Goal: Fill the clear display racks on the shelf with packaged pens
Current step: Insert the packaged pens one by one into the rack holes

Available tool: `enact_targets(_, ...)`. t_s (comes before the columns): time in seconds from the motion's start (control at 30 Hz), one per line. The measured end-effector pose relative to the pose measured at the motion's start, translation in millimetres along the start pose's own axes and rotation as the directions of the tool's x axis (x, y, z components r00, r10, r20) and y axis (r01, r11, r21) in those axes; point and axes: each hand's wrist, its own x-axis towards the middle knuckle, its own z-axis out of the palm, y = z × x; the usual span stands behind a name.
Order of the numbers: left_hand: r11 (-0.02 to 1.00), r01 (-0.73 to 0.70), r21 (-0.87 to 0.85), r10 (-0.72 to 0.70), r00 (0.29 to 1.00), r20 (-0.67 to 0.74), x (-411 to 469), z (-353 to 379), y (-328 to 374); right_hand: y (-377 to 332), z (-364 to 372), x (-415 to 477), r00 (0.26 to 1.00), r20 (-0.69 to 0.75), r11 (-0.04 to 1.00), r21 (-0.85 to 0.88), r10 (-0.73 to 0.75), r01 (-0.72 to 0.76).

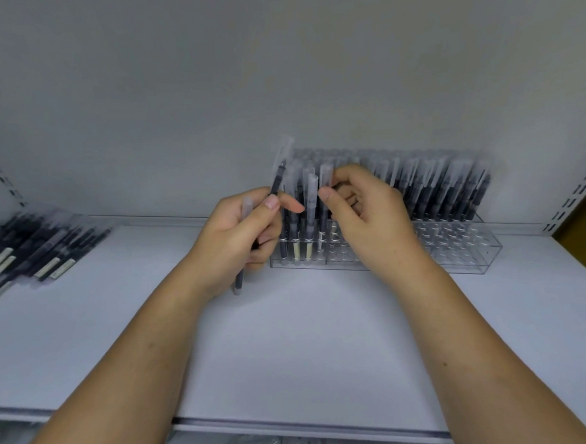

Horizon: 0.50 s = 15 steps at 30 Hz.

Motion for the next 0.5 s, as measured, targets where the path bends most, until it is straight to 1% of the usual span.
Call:
enact_targets(0.1, 1.000, 0.006, -0.001, -0.006, 1.000, -0.006, -1, 0, 1, 1, 1, -1, 1.000, 0.011, 0.998, -0.048, 0.028, -0.027)
enact_targets(0.2, 1.000, 0.016, 0.005, -0.016, 1.000, -0.009, -1, 0, 1, -1, 0, -1, 0.998, -0.044, 0.997, -0.049, 0.052, -0.055)
enact_targets(0.27, 1.000, 0.028, 0.007, -0.028, 1.000, -0.006, -1, 0, 1, -5, -1, 0, 0.994, -0.098, 0.999, 0.007, 0.052, -0.052)
enact_targets(0.37, 0.999, 0.043, 0.021, -0.044, 0.999, 0.012, -2, 2, 2, -13, -3, 0, 0.988, -0.152, 0.989, 0.148, 0.014, 0.009)
enact_targets(0.5, 0.997, 0.055, 0.051, -0.057, 0.997, 0.051, -3, 4, 4, -20, -7, -1, 0.990, -0.138, 0.966, 0.252, -0.024, 0.058)
